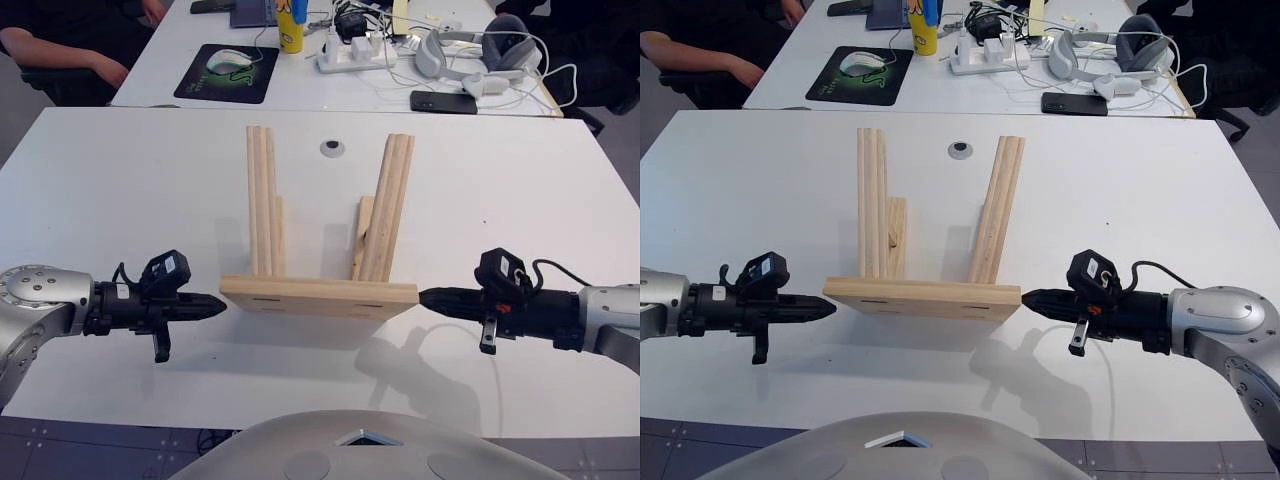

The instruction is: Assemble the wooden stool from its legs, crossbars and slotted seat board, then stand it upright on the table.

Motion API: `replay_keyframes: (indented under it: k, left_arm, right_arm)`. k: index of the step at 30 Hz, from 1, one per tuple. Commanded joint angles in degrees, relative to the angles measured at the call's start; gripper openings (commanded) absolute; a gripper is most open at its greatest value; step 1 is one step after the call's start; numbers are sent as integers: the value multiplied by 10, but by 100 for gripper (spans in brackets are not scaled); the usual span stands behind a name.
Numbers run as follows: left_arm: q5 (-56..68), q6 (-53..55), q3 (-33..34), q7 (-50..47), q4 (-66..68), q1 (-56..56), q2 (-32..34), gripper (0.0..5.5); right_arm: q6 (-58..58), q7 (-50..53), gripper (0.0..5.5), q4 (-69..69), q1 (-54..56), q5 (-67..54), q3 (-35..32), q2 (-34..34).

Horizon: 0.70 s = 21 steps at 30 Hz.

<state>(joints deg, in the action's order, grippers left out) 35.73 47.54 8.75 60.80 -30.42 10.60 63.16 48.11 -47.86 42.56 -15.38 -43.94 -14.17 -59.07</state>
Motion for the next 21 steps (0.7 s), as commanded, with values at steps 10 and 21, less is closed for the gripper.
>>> replay_keyframes:
  k: [10, 21]
  left_arm:
    - [-129, -130, -133, -58, 147, -94, -135, 0]
    - [-181, -143, -178, -26, 164, -116, -112, 0]
  right_arm:
    - [-106, 43, 1, -95, 7, 174, 149, 71]
    - [-105, 61, 1, -94, -3, 211, 207, 113]
